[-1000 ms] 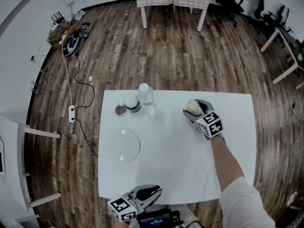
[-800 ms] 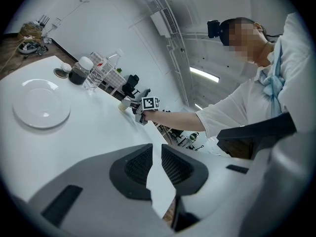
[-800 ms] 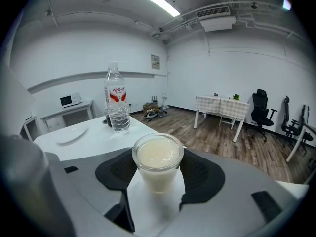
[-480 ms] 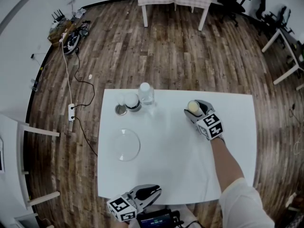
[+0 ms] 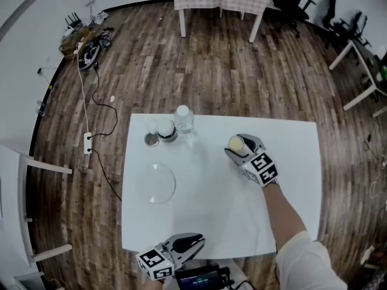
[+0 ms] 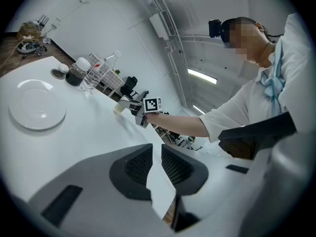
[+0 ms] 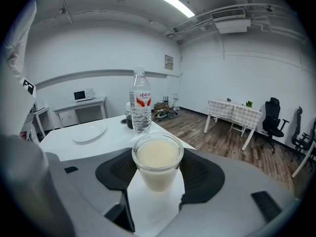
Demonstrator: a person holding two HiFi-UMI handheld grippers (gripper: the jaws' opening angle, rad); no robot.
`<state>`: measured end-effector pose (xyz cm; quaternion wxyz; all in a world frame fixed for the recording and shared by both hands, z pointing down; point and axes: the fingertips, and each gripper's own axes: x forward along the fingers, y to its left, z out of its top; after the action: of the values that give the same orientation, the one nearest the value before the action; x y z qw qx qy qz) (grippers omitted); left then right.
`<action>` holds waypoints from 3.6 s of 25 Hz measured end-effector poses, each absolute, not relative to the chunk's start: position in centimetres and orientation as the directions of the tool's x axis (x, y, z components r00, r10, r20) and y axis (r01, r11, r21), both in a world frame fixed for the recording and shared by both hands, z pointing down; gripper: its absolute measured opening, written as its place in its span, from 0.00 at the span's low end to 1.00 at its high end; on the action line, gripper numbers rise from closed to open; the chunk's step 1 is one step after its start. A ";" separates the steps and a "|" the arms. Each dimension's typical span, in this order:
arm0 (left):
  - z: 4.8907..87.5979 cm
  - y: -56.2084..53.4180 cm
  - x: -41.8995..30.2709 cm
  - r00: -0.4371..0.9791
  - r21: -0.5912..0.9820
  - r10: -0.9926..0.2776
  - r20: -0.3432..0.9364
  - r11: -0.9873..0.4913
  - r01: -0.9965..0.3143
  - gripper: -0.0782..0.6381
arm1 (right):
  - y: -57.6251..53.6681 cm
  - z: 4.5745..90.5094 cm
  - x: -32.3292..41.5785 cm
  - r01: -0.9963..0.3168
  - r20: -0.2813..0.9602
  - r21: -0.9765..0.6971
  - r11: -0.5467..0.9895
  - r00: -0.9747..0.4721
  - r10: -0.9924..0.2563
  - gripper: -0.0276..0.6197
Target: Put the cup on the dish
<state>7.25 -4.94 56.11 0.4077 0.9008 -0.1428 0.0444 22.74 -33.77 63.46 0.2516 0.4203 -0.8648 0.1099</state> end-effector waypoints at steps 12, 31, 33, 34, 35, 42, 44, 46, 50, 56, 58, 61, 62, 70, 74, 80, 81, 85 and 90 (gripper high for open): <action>55.2 -3.9 6.9 0.958 0.712 -0.230 0.172 -0.643 -0.282 0.18 | -30.8 62.3 20.2 -0.763 0.522 0.017 0.646 -0.544 -0.656 0.48; 54.5 -2.9 5.2 0.954 0.692 -0.268 0.137 -0.663 -0.285 0.18 | -26.5 61.0 12.3 -0.687 0.506 -0.008 0.726 -0.629 -0.590 0.48; 54.6 -2.8 4.7 0.952 0.691 -0.274 0.135 -0.663 -0.288 0.18 | -26.1 61.2 11.3 -0.675 0.508 -0.010 0.738 -0.639 -0.578 0.48; 54.6 -2.8 4.6 0.952 0.691 -0.277 0.133 -0.662 -0.289 0.18 | -25.9 61.3 10.7 -0.667 0.510 -0.012 0.745 -0.645 -0.569 0.48; 54.6 -2.8 4.4 0.951 0.692 -0.280 0.131 -0.662 -0.290 0.17 | -25.7 61.1 10.1 -0.658 0.510 -0.015 0.753 -0.652 -0.560 0.48; 54.4 -3.3 3.3 0.947 0.687 -0.300 0.118 -0.663 -0.296 0.18 | -25.3 60.6 5.6 -0.588 0.513 -0.013 0.809 -0.698 -0.499 0.48; 54.4 -3.5 2.8 0.944 0.687 -0.310 0.118 -0.660 -0.303 0.18 | -25.2 60.5 4.1 -0.565 0.516 -0.011 0.825 -0.710 -0.479 0.48; 54.4 -3.6 2.3 0.941 0.687 -0.317 0.122 -0.657 -0.310 0.17 | -25.2 60.5 2.6 -0.546 0.515 -0.010 0.838 -0.721 -0.464 0.48; 54.6 -3.7 1.4 0.937 0.687 -0.325 0.127 -0.652 -0.319 0.17 | -25.3 60.7 -0.1 -0.520 0.508 -0.015 0.854 -0.740 -0.441 0.48; 54.9 -3.5 0.3 0.936 0.687 -0.330 0.122 -0.653 -0.319 0.17 | -25.2 61.5 -3.4 -0.488 0.509 -0.022 0.872 -0.756 -0.411 0.48; 55.1 -3.5 -0.2 0.936 0.688 -0.332 0.121 -0.652 -0.320 0.18 | -25.2 61.9 -4.3 -0.484 0.510 -0.024 0.875 -0.758 -0.406 0.48; 55.3 -3.7 -1.1 0.934 0.690 -0.332 0.131 -0.647 -0.326 0.17 | -25.4 62.3 -5.5 -0.480 0.512 -0.026 0.877 -0.760 -0.400 0.48; 55.4 -3.8 -1.4 0.934 0.689 -0.332 0.131 -0.647 -0.326 0.18 | -25.4 62.4 -5.9 -0.479 0.514 -0.026 0.878 -0.759 -0.399 0.48; 55.7 -3.9 -2.0 0.936 0.688 -0.325 0.134 -0.650 -0.324 0.17 | -25.4 63.8 -7.3 -0.472 0.528 -0.020 0.881 -0.754 -0.392 0.48; 55.8 -3.9 -2.4 0.939 0.685 -0.316 0.139 -0.653 -0.321 0.17 | -25.7 64.5 -8.1 -0.474 0.528 -0.016 0.880 -0.752 -0.395 0.48; 56.4 -3.5 -2.7 0.935 0.686 -0.323 0.148 -0.648 -0.332 0.17 | -25.3 65.6 -8.6 -0.468 0.540 -0.008 0.884 -0.746 -0.391 0.48; 56.4 -3.6 -2.8 0.934 0.685 -0.327 0.145 -0.648 -0.333 0.18 | -25.3 65.7 -8.6 -0.469 0.543 -0.007 0.883 -0.743 -0.391 0.48; 56.4 -3.7 -2.9 0.934 0.687 -0.325 0.152 -0.645 -0.336 0.18 | -25.4 66.2 -8.6 -0.475 0.547 -0.011 0.880 -0.740 -0.392 0.48; 56.8 -3.7 -3.3 0.932 0.673 -0.335 0.141 -0.658 -0.338 0.17 | -25.5 65.9 -8.8 -0.473 0.536 -0.002 0.881 -0.744 -0.399 0.48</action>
<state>-3.29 -3.66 56.81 0.3700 0.9105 -0.1848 0.0026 -8.77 -25.54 65.95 0.2702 0.2341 -0.9313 0.0690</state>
